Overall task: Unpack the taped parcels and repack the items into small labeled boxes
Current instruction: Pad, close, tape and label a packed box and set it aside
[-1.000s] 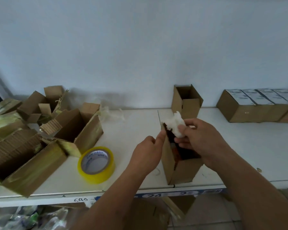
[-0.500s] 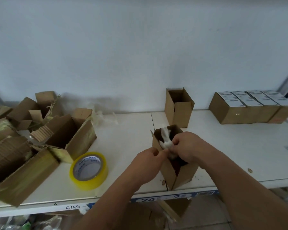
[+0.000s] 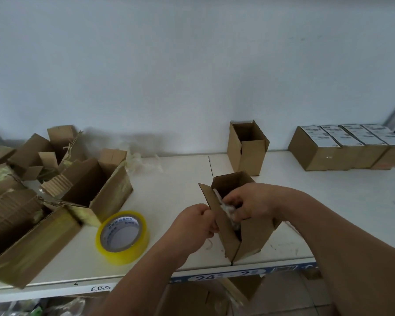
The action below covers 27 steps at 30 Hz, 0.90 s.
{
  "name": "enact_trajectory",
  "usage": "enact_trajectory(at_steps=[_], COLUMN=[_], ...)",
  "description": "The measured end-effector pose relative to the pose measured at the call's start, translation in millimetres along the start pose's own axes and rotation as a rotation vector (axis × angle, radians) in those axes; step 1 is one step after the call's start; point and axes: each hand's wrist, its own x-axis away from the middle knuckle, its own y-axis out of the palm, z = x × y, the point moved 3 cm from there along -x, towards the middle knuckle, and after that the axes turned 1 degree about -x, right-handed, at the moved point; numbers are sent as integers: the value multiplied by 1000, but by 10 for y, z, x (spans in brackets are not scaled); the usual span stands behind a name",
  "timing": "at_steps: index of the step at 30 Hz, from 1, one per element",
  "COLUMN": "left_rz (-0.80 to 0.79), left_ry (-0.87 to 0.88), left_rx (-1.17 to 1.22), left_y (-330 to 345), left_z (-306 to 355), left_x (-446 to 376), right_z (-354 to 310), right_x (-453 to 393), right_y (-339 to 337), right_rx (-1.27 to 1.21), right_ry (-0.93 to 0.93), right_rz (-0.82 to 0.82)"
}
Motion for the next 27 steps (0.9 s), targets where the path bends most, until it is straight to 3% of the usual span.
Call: enact_trajectory(at_steps=[9, 13, 17, 20, 27], left_rz=[42, 59, 70, 85, 136], left_ry=[4, -4, -10, -16, -22], left_rx=[-11, -41, -71, -93, -97], left_y=[-168, -273, -351, -384, -426], left_z=[-25, -105, -136, -132, -136], left_x=[29, 15, -44, -71, -88], right_z=[-335, -240, -199, -219, -236], right_x=[-234, -370, -428, -459, -549], right_y=[27, 93, 105, 167, 212], right_rx=[186, -225, -538, -704, -916], right_ry=[151, 313, 320, 275, 202], right_rz=[-227, -213, -193, -293, -346])
